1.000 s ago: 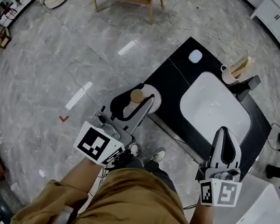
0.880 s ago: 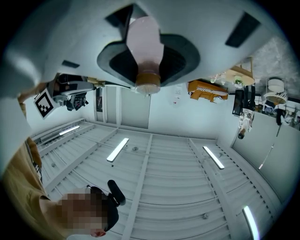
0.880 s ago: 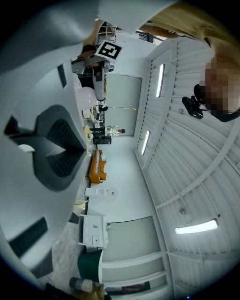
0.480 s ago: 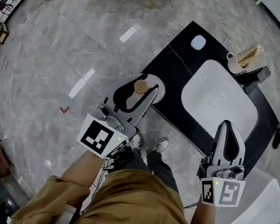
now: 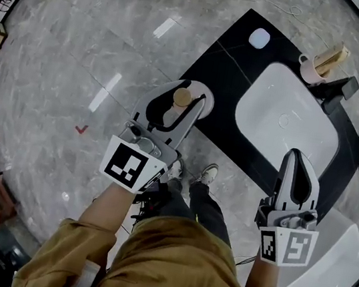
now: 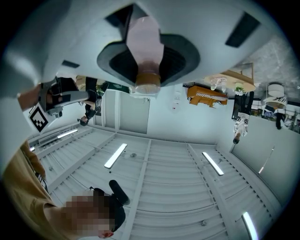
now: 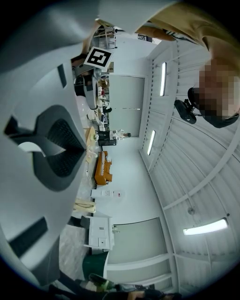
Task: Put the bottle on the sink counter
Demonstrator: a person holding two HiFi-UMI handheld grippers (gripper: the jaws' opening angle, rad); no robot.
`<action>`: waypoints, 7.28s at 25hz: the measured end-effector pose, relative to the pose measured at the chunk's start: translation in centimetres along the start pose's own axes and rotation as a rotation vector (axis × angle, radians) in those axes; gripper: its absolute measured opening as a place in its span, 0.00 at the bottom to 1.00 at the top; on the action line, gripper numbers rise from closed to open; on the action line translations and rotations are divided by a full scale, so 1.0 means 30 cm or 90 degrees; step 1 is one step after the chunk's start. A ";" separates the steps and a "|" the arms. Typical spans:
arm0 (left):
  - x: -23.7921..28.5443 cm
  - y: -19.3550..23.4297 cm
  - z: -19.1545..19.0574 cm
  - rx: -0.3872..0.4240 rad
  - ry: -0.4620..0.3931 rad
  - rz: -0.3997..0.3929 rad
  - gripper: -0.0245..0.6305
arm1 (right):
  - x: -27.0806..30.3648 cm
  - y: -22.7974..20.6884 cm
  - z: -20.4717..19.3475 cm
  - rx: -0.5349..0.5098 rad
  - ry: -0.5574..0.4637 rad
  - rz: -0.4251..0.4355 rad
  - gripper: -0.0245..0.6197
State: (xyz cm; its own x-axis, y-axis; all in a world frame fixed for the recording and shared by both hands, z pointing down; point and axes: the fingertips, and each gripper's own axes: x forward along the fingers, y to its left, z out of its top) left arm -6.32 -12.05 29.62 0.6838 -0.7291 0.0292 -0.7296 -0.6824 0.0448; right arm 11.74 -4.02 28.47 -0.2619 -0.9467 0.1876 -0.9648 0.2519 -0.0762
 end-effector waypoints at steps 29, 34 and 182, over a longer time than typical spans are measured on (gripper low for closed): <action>0.171 -0.019 -0.252 -0.008 0.037 -0.002 0.24 | 0.094 -0.066 -0.148 0.018 0.041 0.009 0.04; 0.198 -0.019 -0.295 -0.002 0.046 -0.006 0.24 | 0.105 -0.074 -0.177 0.023 0.045 0.009 0.04; 0.343 -0.040 -0.341 0.141 0.057 -0.060 0.27 | 0.112 -0.106 -0.179 0.040 0.015 -0.013 0.04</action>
State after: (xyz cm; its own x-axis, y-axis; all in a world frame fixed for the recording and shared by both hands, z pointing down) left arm 1.73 -18.21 40.10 0.7400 -0.6610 0.1246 -0.6407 -0.7490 -0.1688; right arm 13.79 -6.92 34.61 -0.2435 -0.9464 0.2121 -0.9666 0.2189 -0.1331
